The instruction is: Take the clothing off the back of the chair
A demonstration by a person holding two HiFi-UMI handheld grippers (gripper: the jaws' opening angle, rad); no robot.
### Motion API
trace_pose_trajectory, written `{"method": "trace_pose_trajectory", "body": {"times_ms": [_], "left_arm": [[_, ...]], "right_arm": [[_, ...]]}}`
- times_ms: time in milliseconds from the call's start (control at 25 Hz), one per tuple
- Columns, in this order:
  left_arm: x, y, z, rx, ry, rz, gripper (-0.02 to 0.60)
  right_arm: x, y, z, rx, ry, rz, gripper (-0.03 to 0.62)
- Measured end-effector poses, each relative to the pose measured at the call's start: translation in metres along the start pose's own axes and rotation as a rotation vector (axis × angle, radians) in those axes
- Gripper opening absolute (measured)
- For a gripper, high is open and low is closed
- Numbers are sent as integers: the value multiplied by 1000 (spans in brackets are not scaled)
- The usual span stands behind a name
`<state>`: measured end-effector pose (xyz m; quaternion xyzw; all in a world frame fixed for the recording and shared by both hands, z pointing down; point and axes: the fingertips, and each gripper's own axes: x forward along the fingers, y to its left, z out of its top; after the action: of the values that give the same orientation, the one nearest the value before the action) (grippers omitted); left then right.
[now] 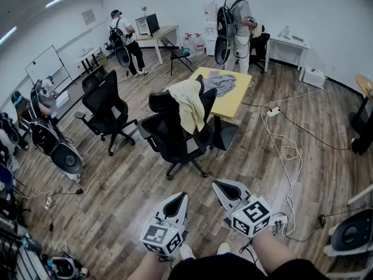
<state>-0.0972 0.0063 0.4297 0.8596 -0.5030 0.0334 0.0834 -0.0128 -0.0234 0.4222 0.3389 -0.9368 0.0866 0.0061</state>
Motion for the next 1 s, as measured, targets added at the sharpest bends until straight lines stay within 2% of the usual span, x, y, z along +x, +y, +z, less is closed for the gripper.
{"method": "trace_pose_trajectory", "body": {"times_ms": [400,1000], "left_arm": [[-4,0,-1,-8,-2,7,18],[8,-18,-8,-17,-2,18,18]], "right_arm": [[0,7,0,-3,1,10,12],[-17,-13,1,6,-17,17,12]]}}
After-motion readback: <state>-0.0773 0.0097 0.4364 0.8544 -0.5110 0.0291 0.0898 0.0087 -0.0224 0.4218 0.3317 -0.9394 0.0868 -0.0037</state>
